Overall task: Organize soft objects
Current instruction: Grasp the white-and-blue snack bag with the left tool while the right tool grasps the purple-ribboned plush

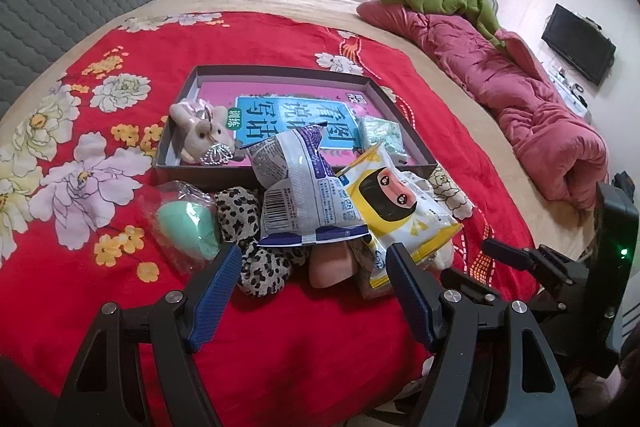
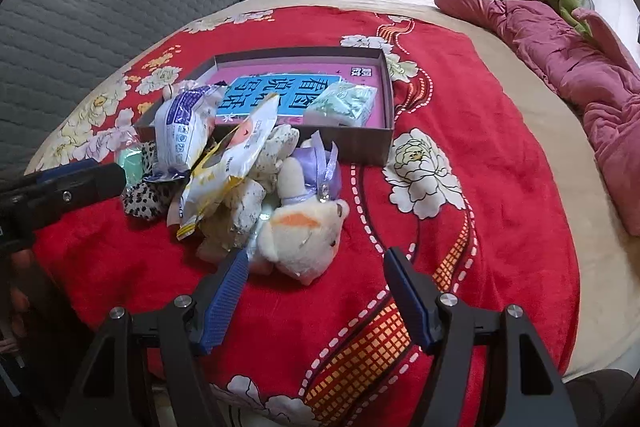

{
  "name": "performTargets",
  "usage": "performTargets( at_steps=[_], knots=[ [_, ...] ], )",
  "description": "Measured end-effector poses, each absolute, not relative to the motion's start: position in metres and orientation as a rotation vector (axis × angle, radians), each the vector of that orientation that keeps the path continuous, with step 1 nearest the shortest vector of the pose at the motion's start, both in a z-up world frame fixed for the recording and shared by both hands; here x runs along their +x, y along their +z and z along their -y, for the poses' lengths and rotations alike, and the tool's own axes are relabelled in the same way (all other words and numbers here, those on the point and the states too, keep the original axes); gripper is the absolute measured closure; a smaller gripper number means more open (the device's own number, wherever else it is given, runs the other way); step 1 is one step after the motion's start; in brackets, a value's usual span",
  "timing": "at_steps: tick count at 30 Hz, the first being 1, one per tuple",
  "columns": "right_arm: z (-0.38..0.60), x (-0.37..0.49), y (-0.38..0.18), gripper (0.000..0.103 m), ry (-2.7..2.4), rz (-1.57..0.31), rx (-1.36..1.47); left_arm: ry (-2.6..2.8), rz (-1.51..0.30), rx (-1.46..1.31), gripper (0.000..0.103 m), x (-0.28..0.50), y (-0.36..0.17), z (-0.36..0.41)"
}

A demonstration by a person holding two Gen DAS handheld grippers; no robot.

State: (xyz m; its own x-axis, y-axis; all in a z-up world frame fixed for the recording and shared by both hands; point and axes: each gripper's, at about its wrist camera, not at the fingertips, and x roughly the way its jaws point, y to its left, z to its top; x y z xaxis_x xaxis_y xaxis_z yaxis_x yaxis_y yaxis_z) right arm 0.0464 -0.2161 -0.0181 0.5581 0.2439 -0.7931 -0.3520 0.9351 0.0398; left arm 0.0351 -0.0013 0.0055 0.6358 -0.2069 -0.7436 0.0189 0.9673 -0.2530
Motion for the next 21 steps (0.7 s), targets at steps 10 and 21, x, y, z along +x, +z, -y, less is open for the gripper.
performTargets(
  at_steps=[10,21],
  knots=[
    [0.210,0.062,-0.031,0.033,0.325,-0.914,-0.148,-0.156,-0.885,-0.226,0.027,0.044,-0.002,0.008],
    [0.217,0.079,-0.034,0.034,0.309,-0.904,-0.120,-0.135,-0.878,-0.255,0.027,0.069,-0.002,0.000]
  ],
)
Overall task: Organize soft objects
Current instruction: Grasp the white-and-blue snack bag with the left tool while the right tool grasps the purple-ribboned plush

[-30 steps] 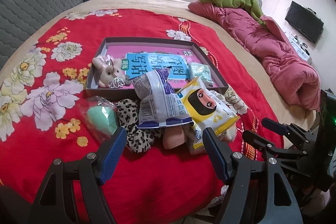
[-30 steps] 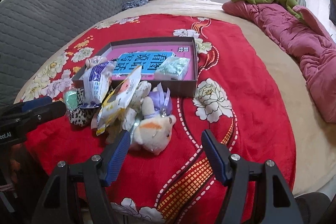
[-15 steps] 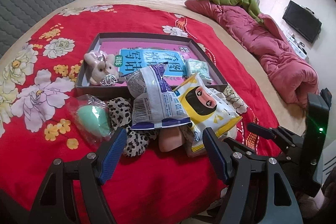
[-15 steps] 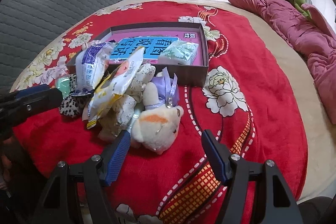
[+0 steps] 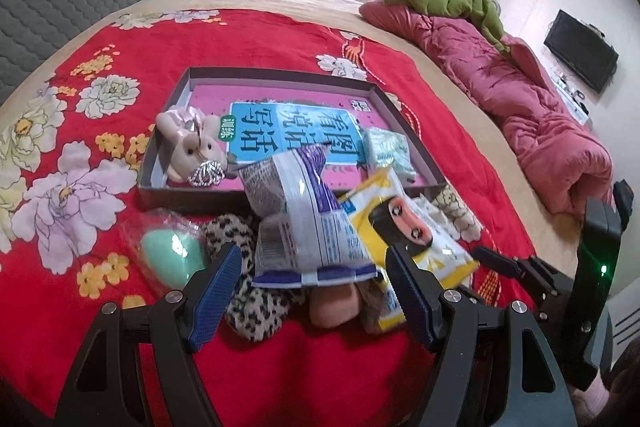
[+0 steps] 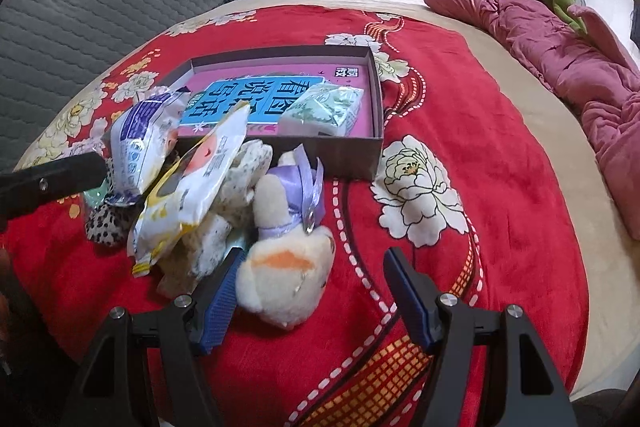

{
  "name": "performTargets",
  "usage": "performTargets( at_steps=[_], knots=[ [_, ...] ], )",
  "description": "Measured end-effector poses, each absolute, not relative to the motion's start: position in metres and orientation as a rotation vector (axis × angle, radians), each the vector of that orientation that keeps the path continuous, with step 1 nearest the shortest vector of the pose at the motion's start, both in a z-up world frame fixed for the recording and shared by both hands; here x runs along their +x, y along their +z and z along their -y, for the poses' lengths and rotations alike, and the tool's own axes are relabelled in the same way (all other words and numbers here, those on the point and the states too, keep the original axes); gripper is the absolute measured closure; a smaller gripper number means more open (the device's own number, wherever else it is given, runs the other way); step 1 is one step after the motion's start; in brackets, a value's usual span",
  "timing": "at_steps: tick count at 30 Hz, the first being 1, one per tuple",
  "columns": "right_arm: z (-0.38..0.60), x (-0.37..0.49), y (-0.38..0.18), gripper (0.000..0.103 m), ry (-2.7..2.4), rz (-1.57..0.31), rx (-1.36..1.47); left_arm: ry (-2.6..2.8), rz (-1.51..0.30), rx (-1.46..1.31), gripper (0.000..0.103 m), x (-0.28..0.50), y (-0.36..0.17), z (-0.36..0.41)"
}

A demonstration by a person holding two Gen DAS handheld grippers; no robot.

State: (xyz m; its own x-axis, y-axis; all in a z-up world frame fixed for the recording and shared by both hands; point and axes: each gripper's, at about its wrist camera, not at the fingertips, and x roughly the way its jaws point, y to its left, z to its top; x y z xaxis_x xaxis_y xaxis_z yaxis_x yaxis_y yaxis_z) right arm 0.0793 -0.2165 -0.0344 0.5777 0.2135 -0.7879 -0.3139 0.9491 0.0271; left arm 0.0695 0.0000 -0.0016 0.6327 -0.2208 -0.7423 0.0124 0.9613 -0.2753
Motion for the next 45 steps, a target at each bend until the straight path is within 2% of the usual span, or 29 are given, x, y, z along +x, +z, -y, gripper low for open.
performTargets(
  at_steps=[13,16,21,22,23,27,32,35,37,45],
  knots=[
    [0.216,0.089,-0.040,0.033,0.323,-0.916,-0.117,-0.150,-0.874,-0.224,0.027,0.105,-0.006,0.006],
    [0.216,0.091,-0.042,0.033,0.329,-0.925,-0.119,-0.130,-0.884,-0.200,0.033,0.110,-0.009,0.007],
    [0.214,0.094,-0.045,0.034,0.330,-0.931,-0.125,-0.131,-0.916,-0.196,0.036,0.118,-0.016,0.007],
    [0.214,0.094,-0.045,0.034,0.332,-0.930,-0.125,-0.131,-0.917,-0.195,0.042,0.118,-0.017,0.007],
    [0.214,0.094,-0.046,0.034,0.334,-0.927,-0.125,-0.131,-0.919,-0.192,0.045,0.119,-0.017,0.007],
    [0.213,0.095,-0.047,0.042,0.344,-0.921,-0.128,-0.126,-0.924,-0.194,0.046,0.123,-0.020,0.007],
    [0.214,0.096,-0.048,0.064,0.368,-0.925,-0.112,-0.138,-0.929,-0.189,0.050,0.127,-0.022,0.008],
    [0.215,0.096,-0.048,0.064,0.379,-0.922,-0.105,-0.145,-0.937,-0.206,0.053,0.128,-0.023,0.006],
    [0.217,0.096,-0.046,0.065,0.382,-0.916,-0.087,-0.148,-0.935,-0.209,0.060,0.128,-0.023,0.005],
    [0.229,0.097,-0.034,0.066,0.377,-0.876,-0.026,-0.170,-0.924,-0.216,0.064,0.124,-0.020,0.006]
  ],
)
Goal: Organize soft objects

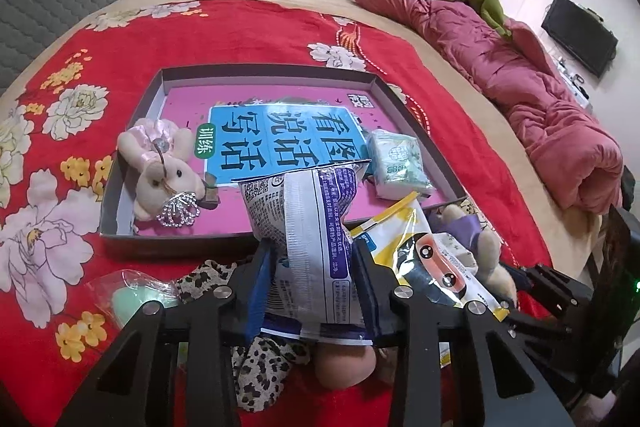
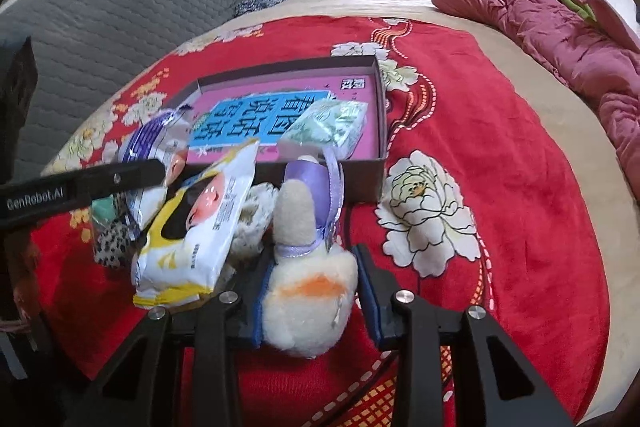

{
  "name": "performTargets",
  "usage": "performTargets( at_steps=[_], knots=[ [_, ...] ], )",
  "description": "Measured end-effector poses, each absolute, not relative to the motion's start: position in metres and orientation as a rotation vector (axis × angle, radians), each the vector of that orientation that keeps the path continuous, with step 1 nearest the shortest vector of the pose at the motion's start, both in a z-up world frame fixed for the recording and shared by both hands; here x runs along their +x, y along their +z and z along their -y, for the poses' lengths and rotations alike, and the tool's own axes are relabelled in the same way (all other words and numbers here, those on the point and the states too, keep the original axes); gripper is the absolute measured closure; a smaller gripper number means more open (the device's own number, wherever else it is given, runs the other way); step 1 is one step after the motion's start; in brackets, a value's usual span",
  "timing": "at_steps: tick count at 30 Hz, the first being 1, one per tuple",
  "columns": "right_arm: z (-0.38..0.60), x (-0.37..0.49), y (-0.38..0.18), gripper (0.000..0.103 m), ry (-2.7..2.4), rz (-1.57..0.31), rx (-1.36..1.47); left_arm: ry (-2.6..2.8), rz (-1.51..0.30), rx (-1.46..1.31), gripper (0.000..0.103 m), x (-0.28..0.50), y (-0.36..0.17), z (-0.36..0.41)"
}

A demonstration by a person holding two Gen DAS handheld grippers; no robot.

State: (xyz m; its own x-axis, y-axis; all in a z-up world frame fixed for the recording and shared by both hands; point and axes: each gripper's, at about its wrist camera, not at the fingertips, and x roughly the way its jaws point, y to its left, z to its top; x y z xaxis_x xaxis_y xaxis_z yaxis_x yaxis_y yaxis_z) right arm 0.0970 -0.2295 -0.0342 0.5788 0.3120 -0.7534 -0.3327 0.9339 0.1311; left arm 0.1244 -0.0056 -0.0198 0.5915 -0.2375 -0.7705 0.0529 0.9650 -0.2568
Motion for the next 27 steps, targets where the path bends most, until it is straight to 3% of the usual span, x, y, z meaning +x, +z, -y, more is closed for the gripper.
performTargets(
  at_steps=[27],
  knots=[
    [0.246,0.100,-0.003,0.066,0.363,-0.755,0.023,-0.131,-0.795,-0.303,0.066,0.111,0.021,-0.040]
  ],
)
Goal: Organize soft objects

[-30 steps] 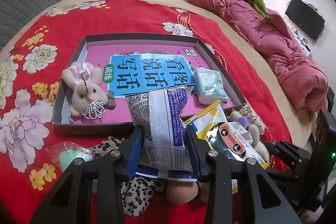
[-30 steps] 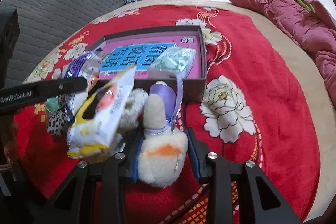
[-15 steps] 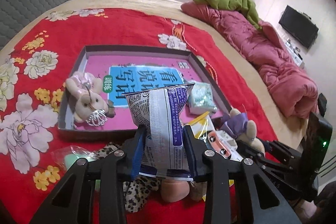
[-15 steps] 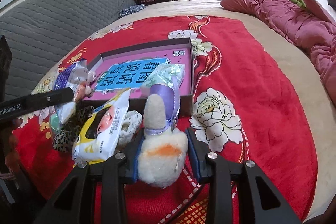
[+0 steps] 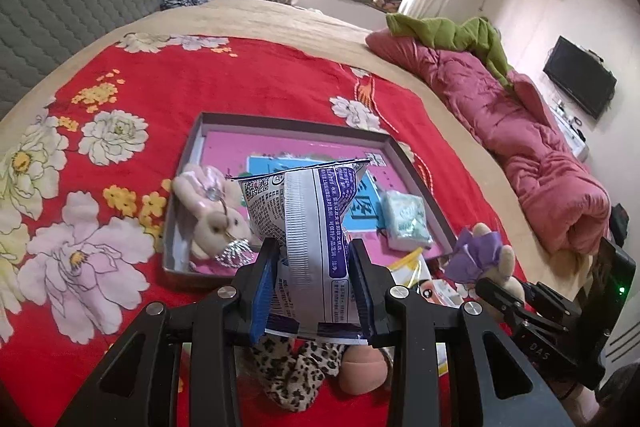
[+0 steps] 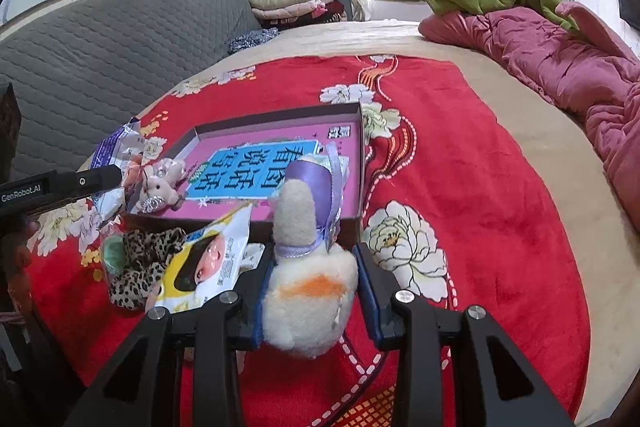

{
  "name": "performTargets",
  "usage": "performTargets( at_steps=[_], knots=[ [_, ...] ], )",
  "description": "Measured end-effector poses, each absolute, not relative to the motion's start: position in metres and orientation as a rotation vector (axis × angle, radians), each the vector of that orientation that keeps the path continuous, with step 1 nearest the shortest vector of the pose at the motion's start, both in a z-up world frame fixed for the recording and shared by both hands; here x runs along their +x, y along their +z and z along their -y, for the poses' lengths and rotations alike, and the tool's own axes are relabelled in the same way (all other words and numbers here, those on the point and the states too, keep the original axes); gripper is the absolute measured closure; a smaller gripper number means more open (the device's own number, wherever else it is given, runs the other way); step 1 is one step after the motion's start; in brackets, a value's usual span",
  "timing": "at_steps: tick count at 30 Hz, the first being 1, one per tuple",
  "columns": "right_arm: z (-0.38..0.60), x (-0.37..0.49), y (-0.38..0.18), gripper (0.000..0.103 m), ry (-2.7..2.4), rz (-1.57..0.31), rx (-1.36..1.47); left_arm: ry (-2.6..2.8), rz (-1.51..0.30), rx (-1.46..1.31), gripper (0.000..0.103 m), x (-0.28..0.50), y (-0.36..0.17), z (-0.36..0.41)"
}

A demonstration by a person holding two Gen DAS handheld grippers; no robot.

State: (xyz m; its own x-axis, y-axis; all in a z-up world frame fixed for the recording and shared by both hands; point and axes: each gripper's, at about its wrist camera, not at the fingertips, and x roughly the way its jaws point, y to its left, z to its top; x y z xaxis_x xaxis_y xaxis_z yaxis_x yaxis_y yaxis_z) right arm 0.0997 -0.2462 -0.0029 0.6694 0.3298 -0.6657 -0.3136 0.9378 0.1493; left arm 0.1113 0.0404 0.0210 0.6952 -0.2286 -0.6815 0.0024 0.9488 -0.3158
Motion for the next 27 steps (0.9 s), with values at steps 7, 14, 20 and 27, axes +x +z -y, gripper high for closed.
performTargets(
  at_steps=[7,14,20,27],
  knots=[
    [0.242,0.098,0.006,0.066,0.376,-0.715,0.005,-0.106,-0.763,-0.313,0.066,0.110,0.027,-0.052],
    [0.242,0.100,0.013,0.066,0.388,-0.684,0.027,-0.091,-0.732,-0.321,0.066,0.110,0.033,-0.060],
    [0.240,0.104,0.016,0.066,0.407,-0.675,0.038,-0.073,-0.718,-0.328,0.067,0.112,0.035,-0.068],
    [0.237,0.114,0.023,0.066,0.421,-0.644,0.052,-0.059,-0.707,-0.324,0.067,0.117,0.034,-0.069]
  ],
)
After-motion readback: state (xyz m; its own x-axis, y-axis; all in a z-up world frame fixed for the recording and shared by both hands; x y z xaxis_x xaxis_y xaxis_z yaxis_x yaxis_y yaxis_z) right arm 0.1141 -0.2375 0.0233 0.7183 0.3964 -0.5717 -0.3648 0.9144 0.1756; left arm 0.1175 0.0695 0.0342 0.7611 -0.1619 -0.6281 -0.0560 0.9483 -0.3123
